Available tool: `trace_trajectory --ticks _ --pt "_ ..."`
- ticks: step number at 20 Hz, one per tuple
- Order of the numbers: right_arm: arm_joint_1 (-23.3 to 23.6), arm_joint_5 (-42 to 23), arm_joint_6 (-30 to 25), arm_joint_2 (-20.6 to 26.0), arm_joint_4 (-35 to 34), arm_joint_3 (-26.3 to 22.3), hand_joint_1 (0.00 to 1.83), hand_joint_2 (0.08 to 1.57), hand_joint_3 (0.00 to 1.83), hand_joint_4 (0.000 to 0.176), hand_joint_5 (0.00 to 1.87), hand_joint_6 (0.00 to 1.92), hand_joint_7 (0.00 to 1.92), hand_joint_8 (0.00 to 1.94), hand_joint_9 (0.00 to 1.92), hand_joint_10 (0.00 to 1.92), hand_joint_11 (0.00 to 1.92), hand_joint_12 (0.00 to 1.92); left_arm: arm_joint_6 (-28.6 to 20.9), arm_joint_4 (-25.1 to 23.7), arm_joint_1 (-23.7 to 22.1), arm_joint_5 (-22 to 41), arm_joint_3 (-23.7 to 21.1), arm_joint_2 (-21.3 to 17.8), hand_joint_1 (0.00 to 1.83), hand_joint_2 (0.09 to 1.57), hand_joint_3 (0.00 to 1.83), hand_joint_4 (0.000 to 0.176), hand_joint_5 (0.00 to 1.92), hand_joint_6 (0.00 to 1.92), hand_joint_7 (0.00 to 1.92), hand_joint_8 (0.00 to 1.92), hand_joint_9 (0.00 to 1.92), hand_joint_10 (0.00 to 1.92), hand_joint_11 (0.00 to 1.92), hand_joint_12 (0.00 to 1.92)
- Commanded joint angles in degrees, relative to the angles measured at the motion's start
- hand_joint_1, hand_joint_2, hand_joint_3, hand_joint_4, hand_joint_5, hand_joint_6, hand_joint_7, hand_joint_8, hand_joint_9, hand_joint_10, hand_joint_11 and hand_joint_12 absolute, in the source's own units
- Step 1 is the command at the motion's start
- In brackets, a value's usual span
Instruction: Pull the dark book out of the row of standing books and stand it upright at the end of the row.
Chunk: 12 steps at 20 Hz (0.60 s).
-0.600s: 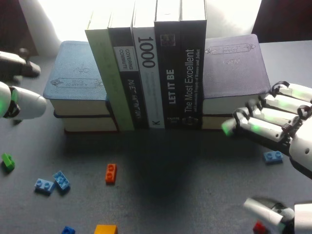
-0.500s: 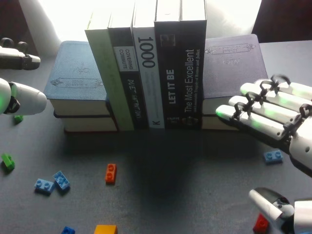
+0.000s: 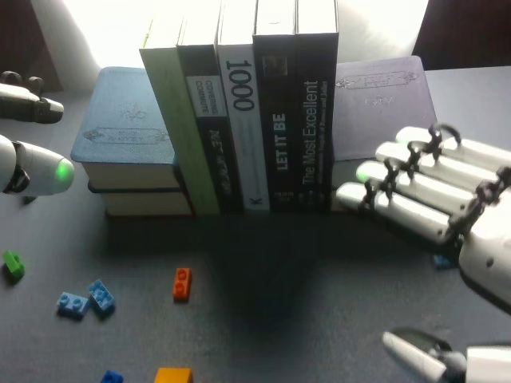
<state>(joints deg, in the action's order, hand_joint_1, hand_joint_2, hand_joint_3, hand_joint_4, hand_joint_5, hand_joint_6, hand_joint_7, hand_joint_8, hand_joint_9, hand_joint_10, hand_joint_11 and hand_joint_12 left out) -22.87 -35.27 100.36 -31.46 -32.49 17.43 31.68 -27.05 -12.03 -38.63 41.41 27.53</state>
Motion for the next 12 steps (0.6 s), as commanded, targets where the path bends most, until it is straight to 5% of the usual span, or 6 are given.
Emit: trace_trajectory --ticks 1,6,7,9,12 --pt "1.2 -8.38 0.27 -0.09 2.14 -0.13 0.04 0.94 0.56 0.0 0.0 0.2 0.0 0.03 0.0 0.0 0.0 0.0 0.21 -1.87 -0.46 4.17 0.1 -0.51 0.0 1.26 0.0 0.029 0.11 0.0 0.11 0.0 0.12 0.0 0.01 0.53" --pt "7.67 -7.92 2.71 -2.72 2.15 1.43 0.0 0.96 0.52 0.0 0.07 0.04 0.0 0.0 0.0 0.0 0.0 0.0 0.21 -1.83 -0.5 3.81 0.05 -0.51 0.03 1.24 0.0 0.032 0.12 0.0 0.13 0.01 0.15 0.01 0.0 0.52" --pt "8.68 -7.42 2.38 -3.44 2.15 2.24 0.0 1.01 0.41 0.0 0.11 0.21 0.0 0.0 0.0 0.0 0.0 0.0 0.21 -1.83 -0.5 3.81 0.03 -0.51 0.0 1.24 0.0 0.032 0.1 0.0 0.13 0.0 0.15 0.01 0.0 0.53" --pt "10.86 -7.47 2.98 -5.07 2.14 3.8 0.0 1.02 0.38 0.002 0.17 0.87 0.02 0.01 0.0 0.0 0.0 0.0 0.35 -1.71 -0.51 3.81 -0.07 -0.51 0.0 1.26 0.0 0.034 0.1 0.0 0.1 0.0 0.13 0.0 0.0 0.53" --pt "14.96 -7.71 6.33 -8.01 2.14 5.61 0.0 1.03 0.35 0.0 0.44 0.94 0.02 0.01 0.0 0.0 0.0 0.0 0.35 -0.72 -0.5 3.85 -0.16 -0.51 0.0 1.25 0.0 0.033 0.12 0.0 0.14 0.0 0.16 0.0 0.0 0.55"
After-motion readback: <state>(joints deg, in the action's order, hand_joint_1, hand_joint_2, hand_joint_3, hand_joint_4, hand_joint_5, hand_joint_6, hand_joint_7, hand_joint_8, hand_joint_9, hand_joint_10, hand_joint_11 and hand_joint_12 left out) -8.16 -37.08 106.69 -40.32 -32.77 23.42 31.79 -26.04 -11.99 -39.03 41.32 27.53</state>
